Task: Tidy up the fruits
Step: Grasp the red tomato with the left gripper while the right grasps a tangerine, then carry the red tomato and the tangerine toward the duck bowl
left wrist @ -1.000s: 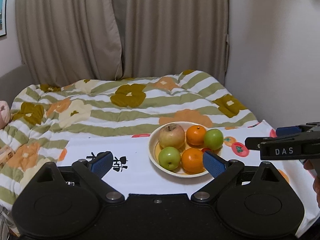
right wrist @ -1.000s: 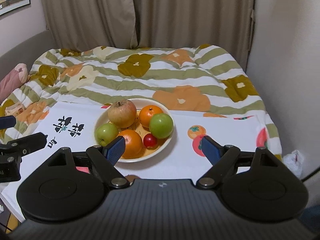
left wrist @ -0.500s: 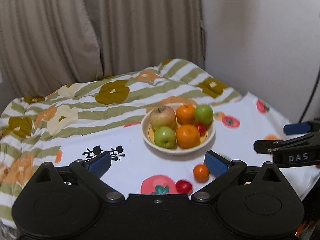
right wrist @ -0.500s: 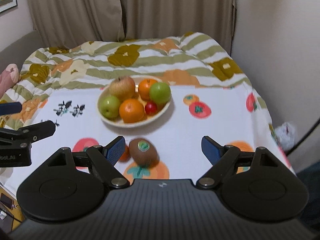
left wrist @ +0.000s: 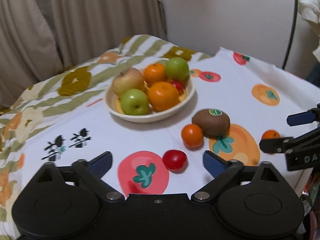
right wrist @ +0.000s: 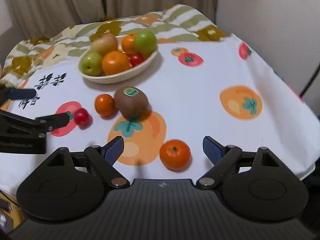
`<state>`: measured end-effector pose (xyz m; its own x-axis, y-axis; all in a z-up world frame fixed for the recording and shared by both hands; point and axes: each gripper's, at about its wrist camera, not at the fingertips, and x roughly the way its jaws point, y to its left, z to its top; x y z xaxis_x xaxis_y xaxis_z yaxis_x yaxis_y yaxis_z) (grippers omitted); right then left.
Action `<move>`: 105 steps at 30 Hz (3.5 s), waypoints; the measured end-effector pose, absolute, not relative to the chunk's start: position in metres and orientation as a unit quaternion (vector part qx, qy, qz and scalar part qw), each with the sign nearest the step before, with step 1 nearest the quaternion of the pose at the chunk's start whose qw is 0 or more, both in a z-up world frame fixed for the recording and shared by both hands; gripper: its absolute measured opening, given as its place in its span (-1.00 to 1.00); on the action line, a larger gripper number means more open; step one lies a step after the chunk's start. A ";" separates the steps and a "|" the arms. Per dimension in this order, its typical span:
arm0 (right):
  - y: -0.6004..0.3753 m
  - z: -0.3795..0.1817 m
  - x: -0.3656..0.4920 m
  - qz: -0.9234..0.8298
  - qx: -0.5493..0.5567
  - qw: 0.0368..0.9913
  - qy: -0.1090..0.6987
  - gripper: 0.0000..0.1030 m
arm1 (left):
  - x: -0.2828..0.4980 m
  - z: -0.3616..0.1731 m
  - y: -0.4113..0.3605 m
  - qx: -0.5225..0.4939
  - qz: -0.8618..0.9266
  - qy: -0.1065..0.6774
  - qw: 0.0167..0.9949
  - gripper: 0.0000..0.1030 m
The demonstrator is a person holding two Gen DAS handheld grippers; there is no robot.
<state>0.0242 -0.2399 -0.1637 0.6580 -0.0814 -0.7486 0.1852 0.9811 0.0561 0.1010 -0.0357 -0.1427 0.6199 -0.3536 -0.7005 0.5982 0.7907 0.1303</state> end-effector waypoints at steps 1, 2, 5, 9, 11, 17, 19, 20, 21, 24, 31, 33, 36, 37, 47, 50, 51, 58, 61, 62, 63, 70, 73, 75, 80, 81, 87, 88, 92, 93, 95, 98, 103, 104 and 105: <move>-0.242 -0.167 0.024 -0.078 0.070 0.907 0.409 0.96 | 0.104 -0.148 -0.039 0.184 -0.276 0.345 0.878 0.75; -0.244 -0.170 0.023 -0.082 0.075 0.905 0.411 0.96 | 0.106 -0.152 -0.041 0.188 -0.279 0.348 0.875 0.69; -0.249 -0.177 0.022 -0.088 0.085 0.900 0.419 0.96 | 0.111 -0.163 -0.048 0.202 -0.288 0.354 0.866 0.54; -0.251 -0.182 0.020 -0.088 0.085 0.899 0.419 0.94 | 0.116 -0.173 -0.053 0.214 -0.299 0.360 0.858 0.38; -0.253 -0.184 0.020 -0.088 0.089 0.900 0.419 0.92 | 0.117 -0.177 -0.056 0.221 -0.304 0.362 0.853 0.26; -0.255 -0.187 0.019 -0.091 0.093 0.899 0.418 0.90 | 0.121 -0.181 -0.054 0.213 -0.320 0.367 0.847 0.16; -0.255 -0.188 0.019 -0.092 0.093 0.898 0.420 0.90 | 0.123 -0.181 -0.053 0.208 -0.325 0.370 0.845 0.12; -0.256 -0.189 0.019 -0.091 0.094 0.898 0.420 0.90 | 0.124 -0.181 -0.052 0.205 -0.329 0.371 0.844 0.08; -0.256 -0.189 0.019 -0.091 0.095 0.898 0.420 0.90 | 0.124 -0.181 -0.052 0.203 -0.332 0.373 0.842 0.06; -0.256 -0.190 0.019 -0.091 0.095 0.899 0.418 0.90 | 0.125 -0.180 -0.050 0.205 -0.341 0.372 0.838 -0.05; -0.253 -0.193 0.020 -0.095 0.098 0.898 0.419 0.89 | 0.126 -0.180 -0.049 0.206 -0.357 0.372 0.832 -0.22; -0.251 -0.193 0.020 -0.096 0.095 0.898 0.420 0.84 | 0.126 -0.180 -0.049 0.206 -0.355 0.373 0.832 -0.22; -0.247 -0.193 0.022 -0.097 0.086 0.898 0.420 0.83 | 0.124 -0.180 -0.047 0.207 -0.352 0.372 0.834 -0.23; -0.247 -0.193 0.022 -0.098 0.086 0.898 0.420 0.82 | 0.123 -0.180 -0.046 0.207 -0.351 0.371 0.834 -0.23; -0.243 -0.196 0.027 -0.111 0.075 0.896 0.423 0.44 | 0.110 -0.181 -0.036 0.203 -0.316 0.373 0.848 -0.23; -0.242 -0.196 0.028 -0.115 0.077 0.896 0.422 0.38 | 0.107 -0.181 -0.034 0.192 -0.306 0.377 0.853 -0.23; -0.242 -0.196 0.028 -0.116 0.076 0.896 0.422 0.34 | 0.107 -0.181 -0.033 0.190 -0.302 0.378 0.854 -0.23; -0.240 -0.194 0.031 -0.117 0.063 0.896 0.423 0.06 | 0.100 -0.181 -0.033 0.188 -0.285 0.375 0.861 -0.23; -0.240 -0.194 0.032 -0.115 0.064 0.896 0.423 0.06 | 0.100 -0.180 -0.031 0.182 -0.277 0.381 0.863 -0.23; -0.239 -0.193 0.032 -0.114 0.065 0.897 0.423 0.06 | 0.100 -0.179 -0.030 0.180 -0.274 0.382 0.864 -0.23; -0.238 -0.191 0.033 -0.112 0.065 0.897 0.422 0.06 | 0.099 -0.178 -0.029 0.178 -0.271 0.382 0.865 -0.23; -0.226 -0.172 0.035 -0.094 0.064 0.905 0.410 0.06 | 0.099 -0.158 -0.020 0.157 -0.252 0.384 0.874 -0.23; -0.220 -0.160 0.036 -0.081 0.065 0.908 0.405 0.06 | 0.098 -0.147 -0.018 0.149 -0.240 0.384 0.879 -0.23; -0.217 -0.152 0.038 -0.073 0.062 0.911 0.402 0.06 | 0.098 -0.140 -0.016 0.141 -0.234 0.384 0.882 -0.23; -0.210 -0.136 0.049 -0.048 0.059 0.915 0.397 0.06 | 0.101 -0.122 -0.012 0.121 -0.213 0.379 0.893 -0.23; -0.209 -0.133 0.053 -0.040 0.058 0.916 0.396 0.06 | 0.103 -0.118 -0.012 0.118 -0.208 0.376 0.895 -0.23; -0.207 -0.121 0.078 -0.013 0.049 0.919 0.390 0.05 | 0.121 -0.102 -0.013 0.095 -0.184 0.373 0.905 -0.23; -0.207 -0.118 0.083 -0.009 0.047 0.920 0.390 0.05 | 0.125 -0.098 -0.015 0.093 -0.180 0.371 0.906 -0.23; -0.211 -0.108 0.106 0.018 0.037 0.923 0.384 0.05 | 0.140 -0.087 -0.024 0.085 -0.162 0.367 0.912 -0.23; -0.213 -0.106 0.114 0.025 0.036 0.923 0.383 0.05 | 0.144 -0.084 -0.026 0.081 -0.156 0.367 0.913 -0.23; -0.217 -0.102 0.128 0.036 0.032 0.922 0.383 0.05 | 0.153 -0.080 -0.031 0.071 -0.147 0.368 0.915 -0.23; -0.225 -0.094 0.148 0.051 0.024 0.924 0.378 0.05 | 0.167 -0.076 -0.040 0.065 -0.133 0.369 0.918 -0.23; -0.243 -0.088 0.184 0.073 0.011 0.924 0.374 0.05 | 0.190 -0.073 -0.057 0.053 -0.116 0.372 0.920 -0.23; -0.246 -0.088 0.190 0.075 0.010 0.924 0.374 0.05 | 0.195 -0.074 -0.061 0.053 -0.114 0.372 0.920 -0.23; -0.251 -0.088 0.198 0.078 0.010 0.924 0.374 0.05 | 0.200 -0.074 -0.064 0.052 -0.112 0.373 0.919 -0.23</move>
